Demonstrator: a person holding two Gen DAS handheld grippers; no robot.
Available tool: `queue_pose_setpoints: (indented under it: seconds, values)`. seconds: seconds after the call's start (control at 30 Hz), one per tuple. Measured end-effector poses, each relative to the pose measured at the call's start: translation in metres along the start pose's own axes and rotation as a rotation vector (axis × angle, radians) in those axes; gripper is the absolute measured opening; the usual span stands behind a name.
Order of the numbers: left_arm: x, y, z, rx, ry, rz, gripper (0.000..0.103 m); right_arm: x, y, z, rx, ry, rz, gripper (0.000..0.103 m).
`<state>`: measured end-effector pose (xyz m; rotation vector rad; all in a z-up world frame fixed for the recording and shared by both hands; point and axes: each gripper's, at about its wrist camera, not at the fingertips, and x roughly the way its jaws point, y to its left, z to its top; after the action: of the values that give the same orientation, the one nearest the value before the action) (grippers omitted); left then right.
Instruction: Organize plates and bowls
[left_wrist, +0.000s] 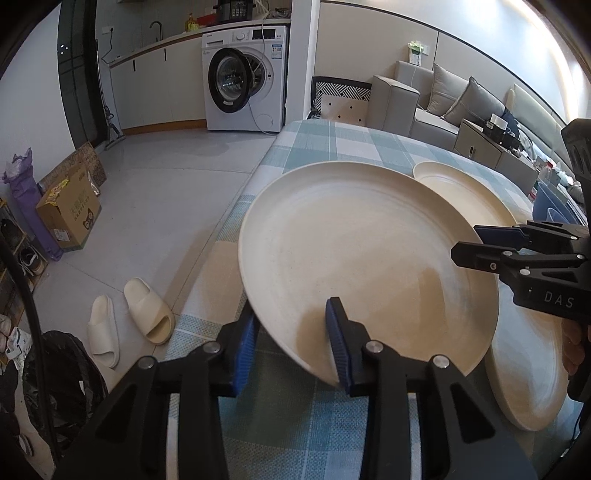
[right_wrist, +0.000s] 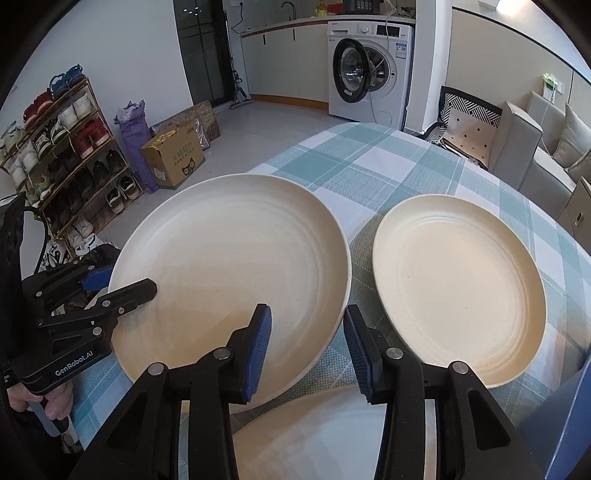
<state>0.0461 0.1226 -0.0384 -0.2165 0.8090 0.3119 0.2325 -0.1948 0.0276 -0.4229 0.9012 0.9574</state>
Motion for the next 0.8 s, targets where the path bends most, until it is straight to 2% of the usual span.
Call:
queue_pose_setpoints:
  seconds: [0.43,0.8]
  values:
    - [-0.037,-0.017,0.004,0.051,-0.052,-0.015,0.036,-0.046,0.002,-0.013,0.024,-0.053,-0.034,0.042]
    - [-0.058,-0.037,0.002,0.093,-0.072,-0.036,0.037,-0.083,0.000,-0.038,0.056,-0.081,-0.061,0.042]
